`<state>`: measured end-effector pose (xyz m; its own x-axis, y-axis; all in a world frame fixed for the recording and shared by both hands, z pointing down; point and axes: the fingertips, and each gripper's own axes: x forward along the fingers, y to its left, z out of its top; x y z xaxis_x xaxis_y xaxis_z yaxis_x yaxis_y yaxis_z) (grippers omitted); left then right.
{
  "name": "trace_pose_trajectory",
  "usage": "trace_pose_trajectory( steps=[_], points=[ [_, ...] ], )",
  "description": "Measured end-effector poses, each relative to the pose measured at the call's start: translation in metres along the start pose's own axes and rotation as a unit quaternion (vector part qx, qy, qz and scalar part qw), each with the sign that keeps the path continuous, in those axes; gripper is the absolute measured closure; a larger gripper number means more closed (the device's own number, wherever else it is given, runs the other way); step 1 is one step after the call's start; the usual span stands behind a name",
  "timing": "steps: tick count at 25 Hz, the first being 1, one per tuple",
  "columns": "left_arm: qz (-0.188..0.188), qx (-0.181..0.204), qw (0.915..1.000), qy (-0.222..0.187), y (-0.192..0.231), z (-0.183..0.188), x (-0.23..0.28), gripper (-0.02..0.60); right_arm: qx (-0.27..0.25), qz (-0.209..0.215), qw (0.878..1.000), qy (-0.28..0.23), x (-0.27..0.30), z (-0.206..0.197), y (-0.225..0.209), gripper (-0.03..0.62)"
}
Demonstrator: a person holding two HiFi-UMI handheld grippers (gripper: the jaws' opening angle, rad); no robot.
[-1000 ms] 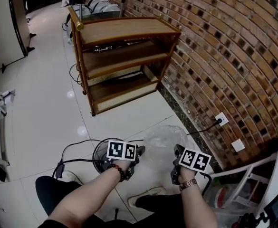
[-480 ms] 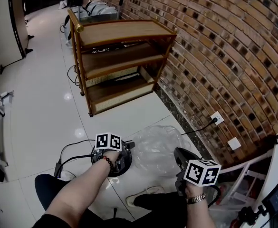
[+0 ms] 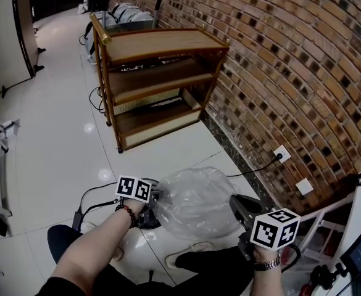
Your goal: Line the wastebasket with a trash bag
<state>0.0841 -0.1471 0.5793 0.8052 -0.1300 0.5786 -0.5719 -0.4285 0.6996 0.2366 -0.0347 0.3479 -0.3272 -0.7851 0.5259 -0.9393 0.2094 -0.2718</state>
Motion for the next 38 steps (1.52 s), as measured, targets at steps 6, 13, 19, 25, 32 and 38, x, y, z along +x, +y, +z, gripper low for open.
trace_pose_trajectory(
  steps=[6,13,19,25,32,38],
  points=[
    [0.042,0.079,0.9935,-0.07,-0.01,0.023,-0.068,0.557,-0.009,0.014,1.0,0.012,0.012,-0.011,0.008,0.592],
    [0.127,0.182,0.9676,-0.121,-0.013,0.039,-0.144,0.557,-0.025,0.037,0.999,0.014,0.036,-0.022,0.03,0.592],
    [0.177,0.235,0.9445,-0.147,-0.01,0.037,-0.185,0.557,-0.047,0.056,0.997,0.005,0.059,-0.035,0.047,0.592],
    [0.21,0.266,0.9269,-0.16,-0.007,0.027,-0.208,0.557,-0.077,0.063,0.995,0.006,0.08,-0.053,0.061,0.592],
    [0.239,0.303,0.9114,-0.142,0.001,0.005,-0.205,0.557,-0.125,0.045,0.991,0.029,0.107,-0.088,0.062,0.592],
    [0.25,0.311,0.9081,-0.129,0.018,-0.01,-0.188,0.557,-0.148,0.021,0.987,0.054,0.118,-0.113,0.052,0.592]
  ],
)
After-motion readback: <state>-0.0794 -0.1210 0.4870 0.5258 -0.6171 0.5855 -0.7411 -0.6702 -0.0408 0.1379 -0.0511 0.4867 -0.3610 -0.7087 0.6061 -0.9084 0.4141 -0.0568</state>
